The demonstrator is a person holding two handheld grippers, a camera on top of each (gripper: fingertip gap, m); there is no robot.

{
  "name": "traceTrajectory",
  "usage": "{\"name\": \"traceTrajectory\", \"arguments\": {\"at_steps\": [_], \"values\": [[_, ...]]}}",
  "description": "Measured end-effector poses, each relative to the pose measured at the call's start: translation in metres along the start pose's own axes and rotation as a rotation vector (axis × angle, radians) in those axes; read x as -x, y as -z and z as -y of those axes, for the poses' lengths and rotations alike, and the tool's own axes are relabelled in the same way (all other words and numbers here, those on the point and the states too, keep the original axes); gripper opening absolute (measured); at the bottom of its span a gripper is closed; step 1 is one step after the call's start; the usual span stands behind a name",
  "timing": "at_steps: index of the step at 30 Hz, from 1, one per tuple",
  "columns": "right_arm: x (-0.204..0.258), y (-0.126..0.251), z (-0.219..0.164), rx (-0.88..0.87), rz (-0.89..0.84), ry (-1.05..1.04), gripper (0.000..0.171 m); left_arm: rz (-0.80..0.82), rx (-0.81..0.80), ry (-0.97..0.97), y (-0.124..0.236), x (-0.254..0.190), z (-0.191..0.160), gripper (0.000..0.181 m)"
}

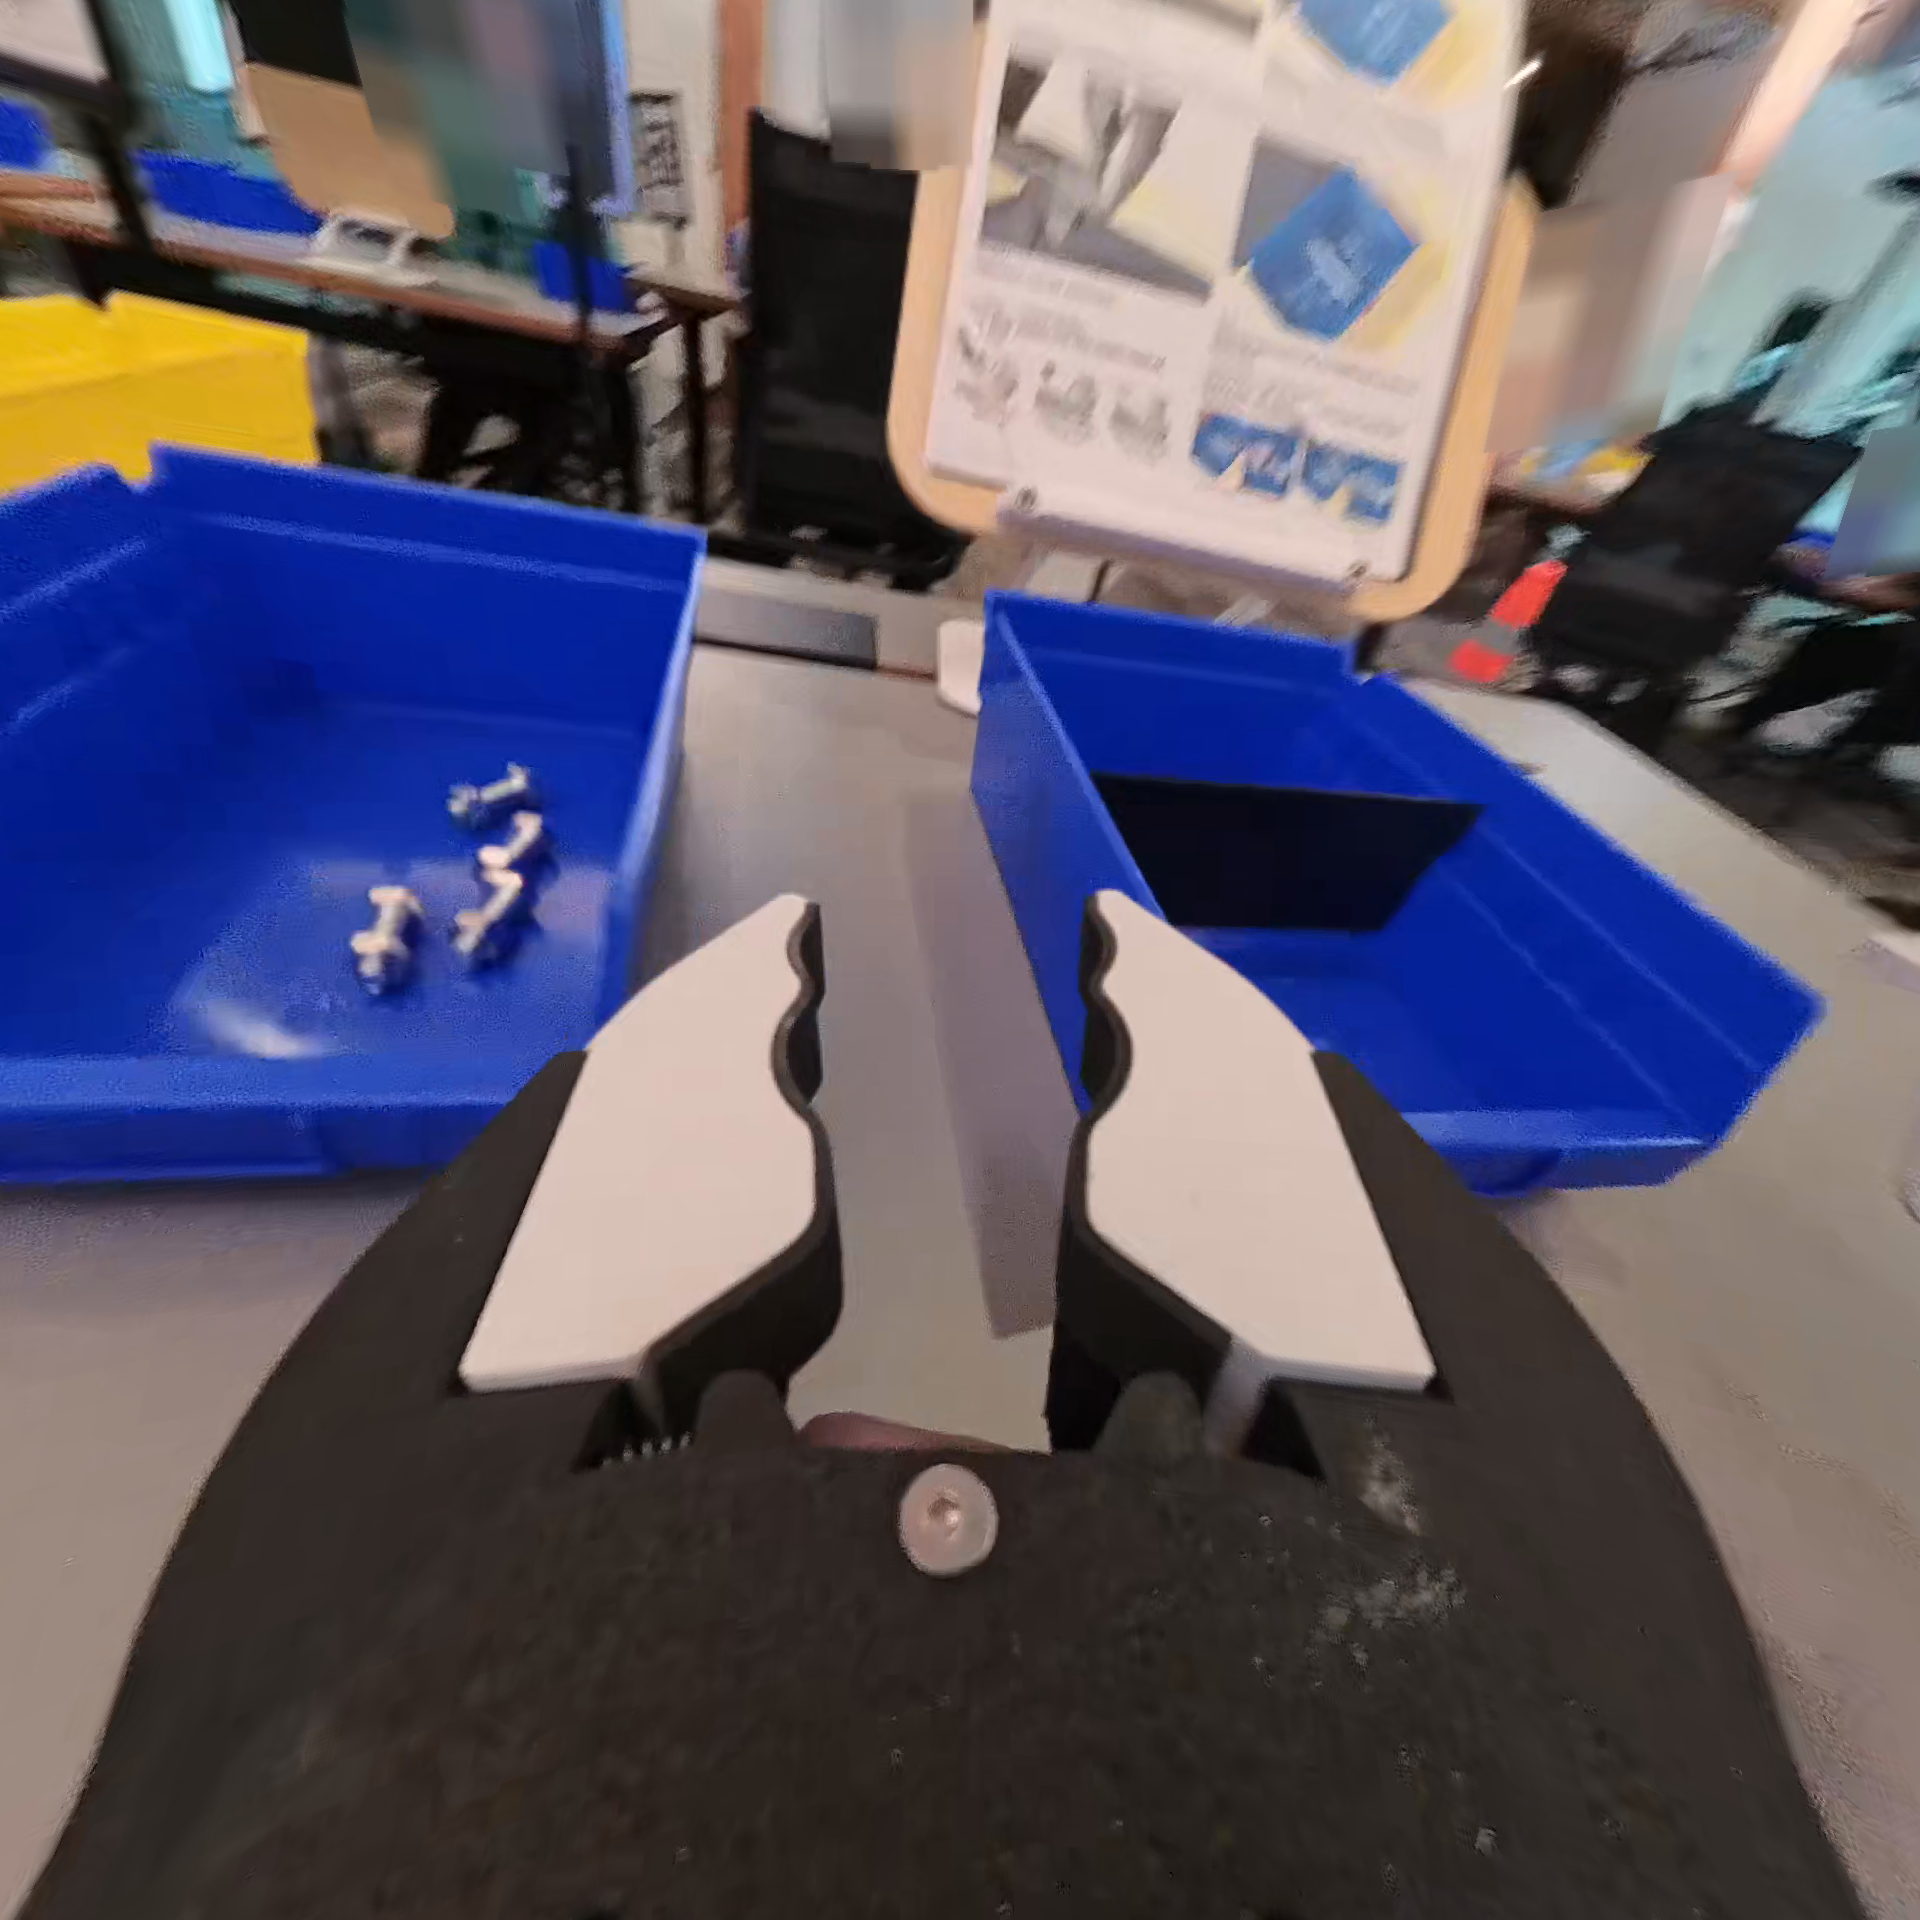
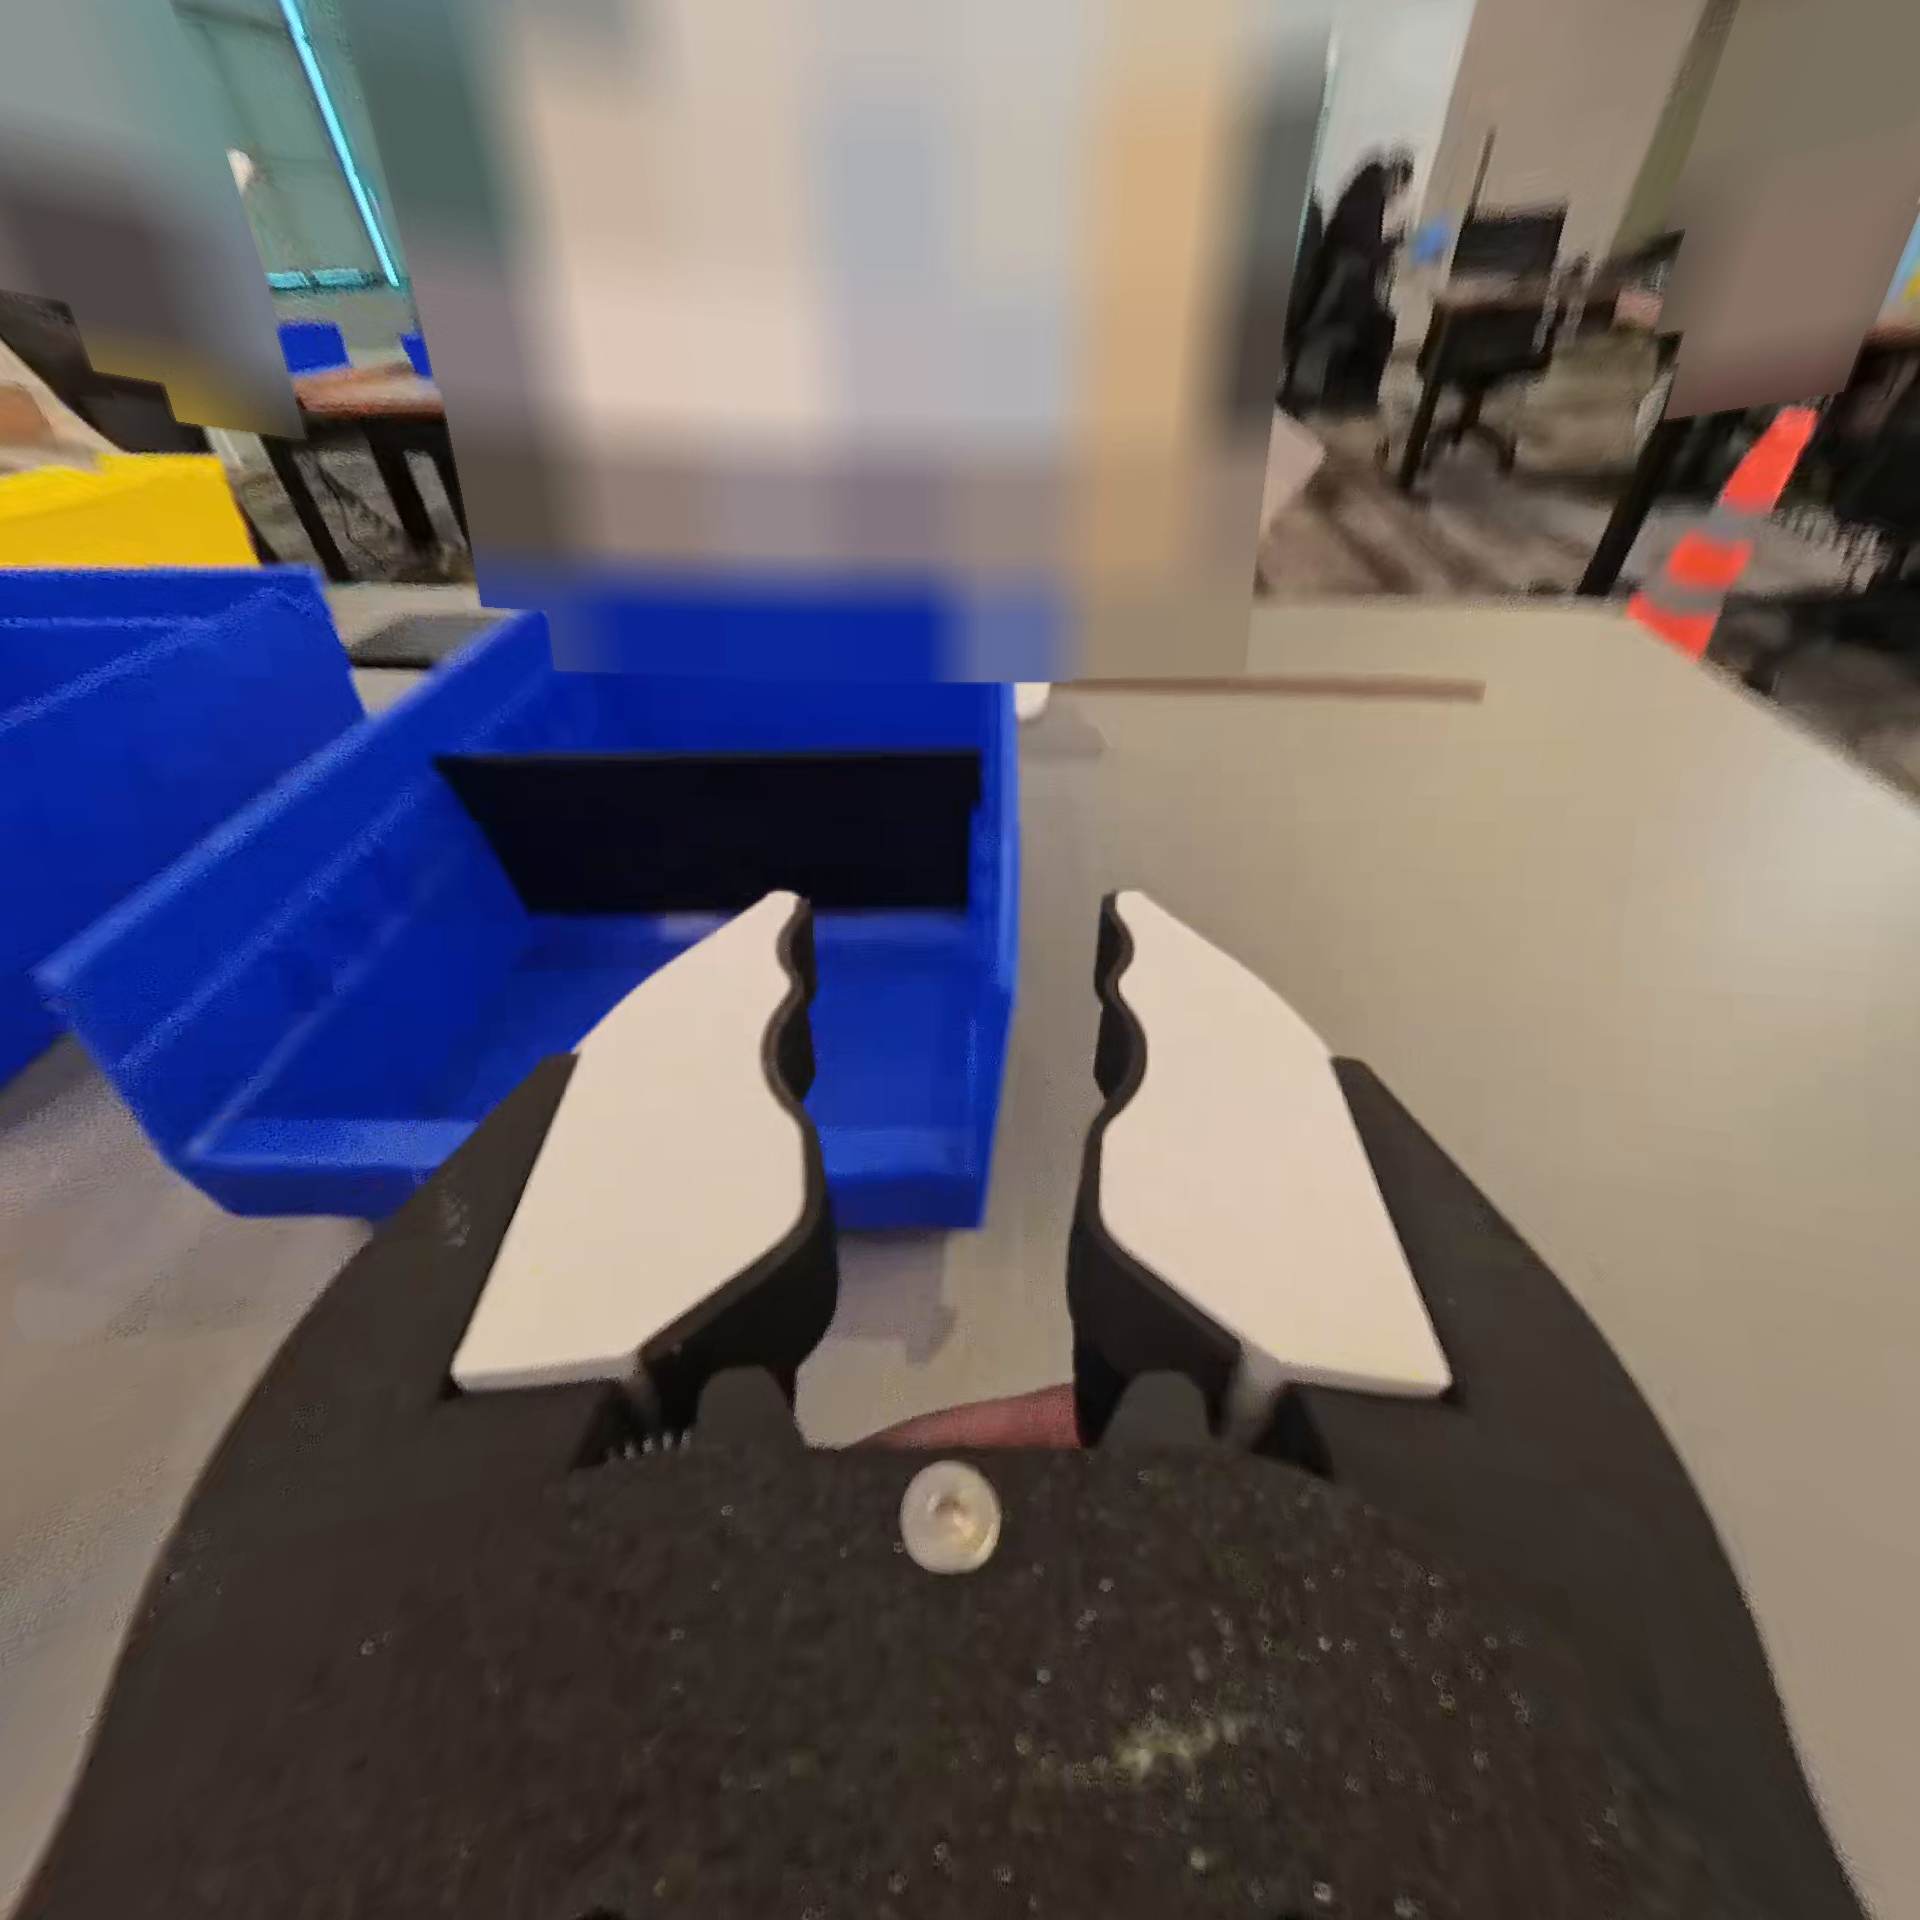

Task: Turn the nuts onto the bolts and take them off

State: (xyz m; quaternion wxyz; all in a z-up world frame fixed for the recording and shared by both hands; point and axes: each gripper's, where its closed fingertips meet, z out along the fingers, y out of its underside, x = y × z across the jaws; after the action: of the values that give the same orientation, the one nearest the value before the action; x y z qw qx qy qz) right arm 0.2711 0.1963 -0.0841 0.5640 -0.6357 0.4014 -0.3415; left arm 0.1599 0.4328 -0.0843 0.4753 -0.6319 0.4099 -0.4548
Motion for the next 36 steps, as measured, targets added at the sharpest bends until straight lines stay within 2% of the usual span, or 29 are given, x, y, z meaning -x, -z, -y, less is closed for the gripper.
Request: {"name": "traceTrajectory", "arguments": {"at_steps": [3, 5, 8, 9, 10, 11, 12, 16, 20, 24, 28, 36], "values": [[-0.016, -0.014, -0.033, 0.104, -0.001, -0.063, 0.048, 0.041, 0.076, -0.106, -0.026, -0.037, -0.026, 0.045], [-0.019, -0.025, -0.046, 0.146, -0.007, -0.058, 0.044, 0.056, 0.141, -0.099, -0.039, -0.05, -0.04, 0.046], [-0.012, -0.043, -0.06, 0.215, 0.019, -0.039, 0.042, 0.068, 0.191, -0.095, -0.052, -0.055, -0.052, 0.051], [-0.009, -0.049, -0.064, 0.236, 0.03, -0.042, 0.037, 0.08, 0.212, -0.086, -0.056, -0.053, -0.056, 0.051], [-0.004, -0.052, -0.065, 0.245, 0.051, -0.055, 0.028, 0.079, 0.237, -0.073, -0.06, -0.051, -0.06, 0.048], [-0.002, -0.055, -0.065, 0.245, 0.062, -0.069, 0.018, 0.076, 0.272, -0.056, -0.062, -0.05, -0.065, 0.031], [-0.003, -0.057, -0.064, 0.249, 0.057, -0.074, 0.008, 0.069, 0.305, -0.038, -0.065, -0.049, -0.069, 0.006], [-0.005, -0.061, -0.063, 0.249, 0.045, -0.051, 0.003, 0.115, 0.31, -0.084, -0.07, -0.046, -0.069, 0.003], [-0.021, -0.055, -0.06, 0.241, 0.022, -0.069, 0.003, 0.109, 0.271, -0.11, -0.072, -0.063, -0.065, 0.002], [-0.067, -0.037, -0.047, 0.213, -0.052, -0.067, 0.003, 0.021, 0.243, -0.133, -0.076, -0.112, -0.065, 0.003], [-0.139, -0.014, -0.035, 0.209, -0.147, -0.069, 0.003, -0.117, 0.248, -0.153, -0.085, -0.186, -0.073, 0.004], [-0.271, 0.014, -0.042, 0.228, -0.209, -0.101, 0.003, -0.248, 0.258, -0.216, -0.106, -0.319, -0.096, 0.005]]}}
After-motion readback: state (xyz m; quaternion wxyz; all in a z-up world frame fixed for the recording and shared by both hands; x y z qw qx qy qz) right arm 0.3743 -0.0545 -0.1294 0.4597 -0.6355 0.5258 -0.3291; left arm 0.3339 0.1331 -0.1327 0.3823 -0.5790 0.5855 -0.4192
